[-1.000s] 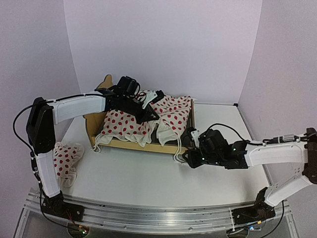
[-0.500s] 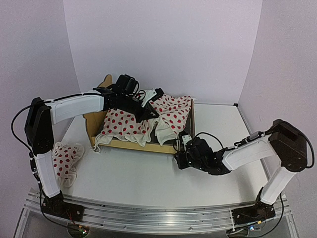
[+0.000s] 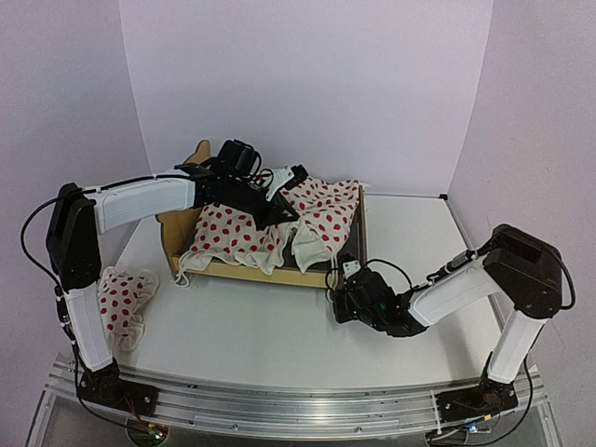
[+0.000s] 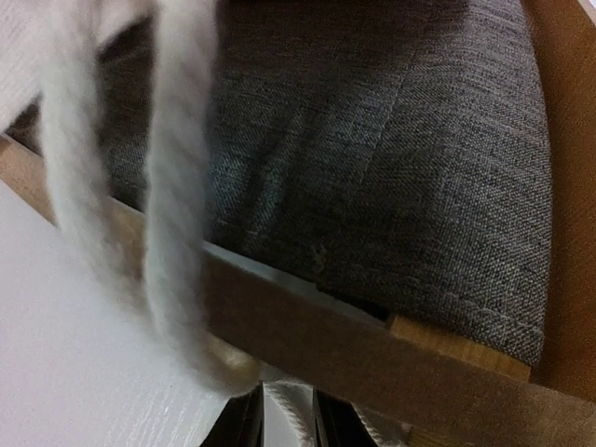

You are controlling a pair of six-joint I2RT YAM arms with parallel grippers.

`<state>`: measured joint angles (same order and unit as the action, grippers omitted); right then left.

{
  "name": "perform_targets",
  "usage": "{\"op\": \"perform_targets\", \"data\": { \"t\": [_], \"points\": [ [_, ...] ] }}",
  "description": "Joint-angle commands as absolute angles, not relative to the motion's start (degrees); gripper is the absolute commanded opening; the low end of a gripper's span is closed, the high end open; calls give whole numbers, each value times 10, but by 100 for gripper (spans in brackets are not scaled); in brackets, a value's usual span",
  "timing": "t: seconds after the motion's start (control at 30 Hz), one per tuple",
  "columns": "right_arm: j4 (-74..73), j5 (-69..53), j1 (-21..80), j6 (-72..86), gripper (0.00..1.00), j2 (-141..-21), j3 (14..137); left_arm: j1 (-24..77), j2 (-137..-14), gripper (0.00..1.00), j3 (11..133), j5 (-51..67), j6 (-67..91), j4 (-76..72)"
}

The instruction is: Set up the pet bed

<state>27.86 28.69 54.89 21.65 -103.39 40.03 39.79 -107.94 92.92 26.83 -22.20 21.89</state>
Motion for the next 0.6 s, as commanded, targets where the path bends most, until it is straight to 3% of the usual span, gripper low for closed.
{"op": "perform_targets", "data": {
  "t": [0.0,0.2,0.33,0.43,0.57],
  "points": [
    [315,339,547,202,18,-1042,406,394,-1049,0,936,269,-222,195],
    [330,350,547,205,15,-1061,417,395,-1049,0,936,270,-220,194],
    [348,351,547,204,1,-1065,414,395,-1048,0,935,270,-220,195],
    [340,328,547,190,0,-1021,403,394,-1046,0,933,269,-221,196],
    [223,303,547,172,0,-915,416,390,-1045,0,931,267,-222,196]
  ]
}}
